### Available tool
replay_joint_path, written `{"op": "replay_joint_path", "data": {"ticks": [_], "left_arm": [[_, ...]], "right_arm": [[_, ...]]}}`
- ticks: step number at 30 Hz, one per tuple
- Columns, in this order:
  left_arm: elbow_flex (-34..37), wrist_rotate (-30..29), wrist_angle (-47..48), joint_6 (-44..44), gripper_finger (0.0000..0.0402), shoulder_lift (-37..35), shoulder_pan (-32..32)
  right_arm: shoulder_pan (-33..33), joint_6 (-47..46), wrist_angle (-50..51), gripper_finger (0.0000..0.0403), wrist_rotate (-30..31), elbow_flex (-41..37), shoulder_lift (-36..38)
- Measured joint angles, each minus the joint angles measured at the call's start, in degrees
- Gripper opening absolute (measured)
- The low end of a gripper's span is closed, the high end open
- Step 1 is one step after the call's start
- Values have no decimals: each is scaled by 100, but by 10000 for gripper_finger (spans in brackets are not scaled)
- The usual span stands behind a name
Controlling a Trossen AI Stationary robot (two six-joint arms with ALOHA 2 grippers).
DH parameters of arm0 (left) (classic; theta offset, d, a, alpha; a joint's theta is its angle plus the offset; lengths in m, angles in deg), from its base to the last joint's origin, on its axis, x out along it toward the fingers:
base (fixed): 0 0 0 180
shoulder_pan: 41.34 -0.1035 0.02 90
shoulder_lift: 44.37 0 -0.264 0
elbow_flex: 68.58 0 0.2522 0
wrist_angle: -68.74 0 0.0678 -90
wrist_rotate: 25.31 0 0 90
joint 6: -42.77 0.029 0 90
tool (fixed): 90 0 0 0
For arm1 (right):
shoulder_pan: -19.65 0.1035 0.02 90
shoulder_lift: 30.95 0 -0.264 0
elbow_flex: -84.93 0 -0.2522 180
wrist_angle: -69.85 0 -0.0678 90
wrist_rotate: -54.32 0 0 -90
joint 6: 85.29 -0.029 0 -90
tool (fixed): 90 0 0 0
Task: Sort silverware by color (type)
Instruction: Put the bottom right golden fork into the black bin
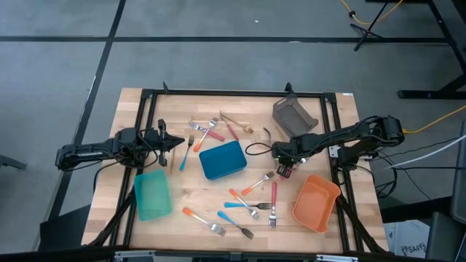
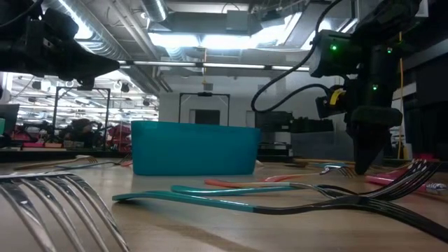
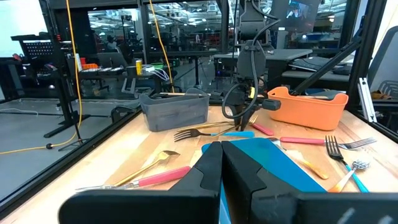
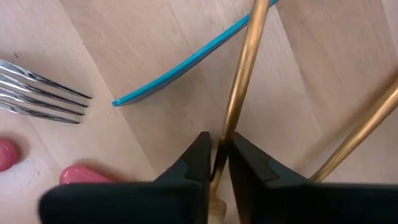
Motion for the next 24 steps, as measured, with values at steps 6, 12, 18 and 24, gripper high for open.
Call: {"op": "replay_joint_path", "data": {"ticks": [6,12,18,24], "left_arm": [[1,-1,0,0,2,0,-1],[-1,0,0,0,2,2,-1],[0,0,-1,0,2,1,0],[0,0,-1,0,2,0,-1]], "right_arm": [[0,4,7,5,4,2,2],[0,7,9,8,0,2,2],[0,8,88,4,-6,54,-1],[-1,92,619,3,-9,534,-7]]}}
